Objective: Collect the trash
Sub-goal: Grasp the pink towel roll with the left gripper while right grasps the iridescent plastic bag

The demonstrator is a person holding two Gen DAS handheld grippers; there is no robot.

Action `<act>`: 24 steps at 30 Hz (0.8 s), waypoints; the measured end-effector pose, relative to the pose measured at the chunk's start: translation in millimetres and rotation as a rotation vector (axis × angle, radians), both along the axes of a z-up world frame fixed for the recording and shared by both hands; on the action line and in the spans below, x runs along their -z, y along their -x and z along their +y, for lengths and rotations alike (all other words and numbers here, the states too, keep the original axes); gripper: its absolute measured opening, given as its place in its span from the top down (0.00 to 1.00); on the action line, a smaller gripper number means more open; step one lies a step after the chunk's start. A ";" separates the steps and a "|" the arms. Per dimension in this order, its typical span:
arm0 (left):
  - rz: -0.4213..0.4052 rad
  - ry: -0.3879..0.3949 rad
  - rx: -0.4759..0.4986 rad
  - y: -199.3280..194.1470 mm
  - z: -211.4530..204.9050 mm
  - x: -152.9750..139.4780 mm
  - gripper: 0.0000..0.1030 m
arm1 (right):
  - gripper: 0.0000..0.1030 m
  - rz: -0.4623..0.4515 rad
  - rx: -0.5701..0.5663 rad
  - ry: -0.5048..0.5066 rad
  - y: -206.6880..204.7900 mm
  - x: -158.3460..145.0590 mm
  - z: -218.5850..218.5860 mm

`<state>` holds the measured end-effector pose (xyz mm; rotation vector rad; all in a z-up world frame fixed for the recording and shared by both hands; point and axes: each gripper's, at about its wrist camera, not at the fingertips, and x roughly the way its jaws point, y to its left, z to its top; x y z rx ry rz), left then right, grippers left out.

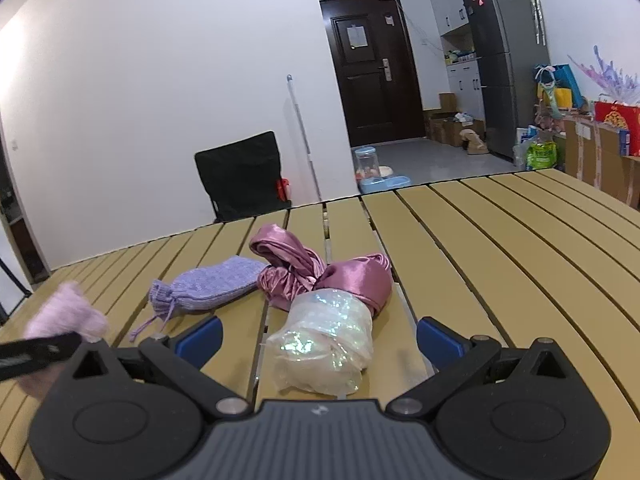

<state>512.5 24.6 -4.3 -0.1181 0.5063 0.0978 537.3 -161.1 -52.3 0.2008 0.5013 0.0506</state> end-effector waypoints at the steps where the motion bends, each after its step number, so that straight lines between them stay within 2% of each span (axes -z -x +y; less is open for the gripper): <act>1: -0.005 0.000 -0.004 1.5 2.1 -1.8 0.68 | 0.00 0.003 0.004 0.009 -1.4 0.1 2.7; 6: -0.014 -0.001 -0.032 6.3 15.6 -6.5 0.68 | 0.00 0.018 0.001 0.010 -7.4 3.1 10.5; 9: -0.012 0.000 -0.049 7.2 22.4 -6.2 0.68 | 0.00 0.032 -0.004 -0.030 -11.8 5.7 11.9; 13: -0.003 -0.006 -0.064 5.8 29.3 -4.4 0.68 | 0.00 0.052 0.034 -0.005 -19.4 9.7 17.7; 20: 0.012 -0.013 -0.081 3.6 39.5 -1.0 0.68 | 0.00 0.066 0.059 -0.035 -26.8 16.8 15.1; 24: 0.012 -0.015 -0.083 1.7 39.6 0.1 0.68 | 0.08 0.072 0.065 -0.044 -29.2 19.1 14.0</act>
